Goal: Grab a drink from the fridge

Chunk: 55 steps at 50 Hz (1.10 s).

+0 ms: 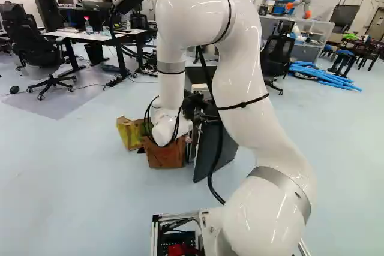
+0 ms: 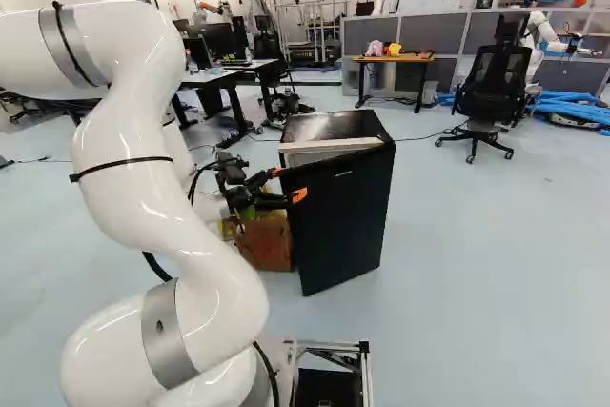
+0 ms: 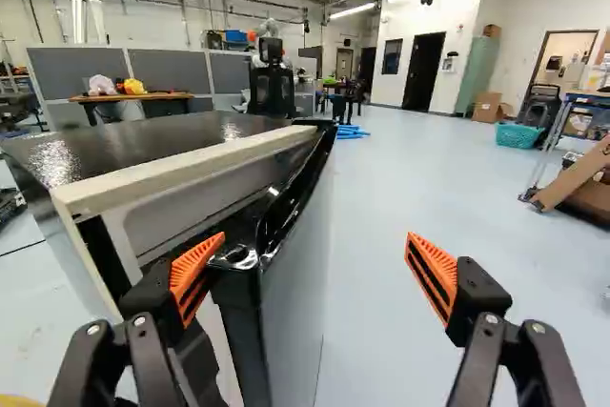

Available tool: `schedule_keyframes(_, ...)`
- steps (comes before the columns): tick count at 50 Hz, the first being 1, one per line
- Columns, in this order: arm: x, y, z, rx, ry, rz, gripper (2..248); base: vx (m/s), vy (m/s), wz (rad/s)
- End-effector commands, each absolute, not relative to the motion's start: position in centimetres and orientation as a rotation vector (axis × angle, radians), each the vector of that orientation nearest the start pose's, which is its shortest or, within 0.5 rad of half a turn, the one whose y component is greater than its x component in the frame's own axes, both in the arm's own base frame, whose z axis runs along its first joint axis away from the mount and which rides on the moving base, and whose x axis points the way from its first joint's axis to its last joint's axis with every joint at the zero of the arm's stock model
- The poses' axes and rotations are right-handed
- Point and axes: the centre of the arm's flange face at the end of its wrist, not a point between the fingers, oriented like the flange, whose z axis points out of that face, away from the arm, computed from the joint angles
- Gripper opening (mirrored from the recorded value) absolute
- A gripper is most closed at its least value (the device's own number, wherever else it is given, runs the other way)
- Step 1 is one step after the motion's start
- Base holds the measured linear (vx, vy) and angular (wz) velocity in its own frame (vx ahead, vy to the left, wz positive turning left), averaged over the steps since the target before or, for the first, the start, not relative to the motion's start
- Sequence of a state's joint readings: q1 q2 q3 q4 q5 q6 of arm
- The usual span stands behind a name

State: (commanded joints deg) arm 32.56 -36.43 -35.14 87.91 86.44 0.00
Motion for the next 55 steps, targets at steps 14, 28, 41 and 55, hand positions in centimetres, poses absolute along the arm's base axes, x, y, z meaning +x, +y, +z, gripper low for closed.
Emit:
schedule_keyframes(14,34.8,12.2,24.3,1.680,-0.873,1.541,247,0.000,0.000,0.000)
schedule_keyframes(28,33.2,11.7,24.3,1.655,-0.879,1.505,247,0.000,0.000,0.000)
schedule_keyframes(41,32.2,11.1,24.2,1.622,-0.898,1.466,247,0.000,0.000,0.000)
schedule_keyframes(55,32.0,10.0,24.3,1.571,-0.941,1.418,247,0.000,0.000,0.000)
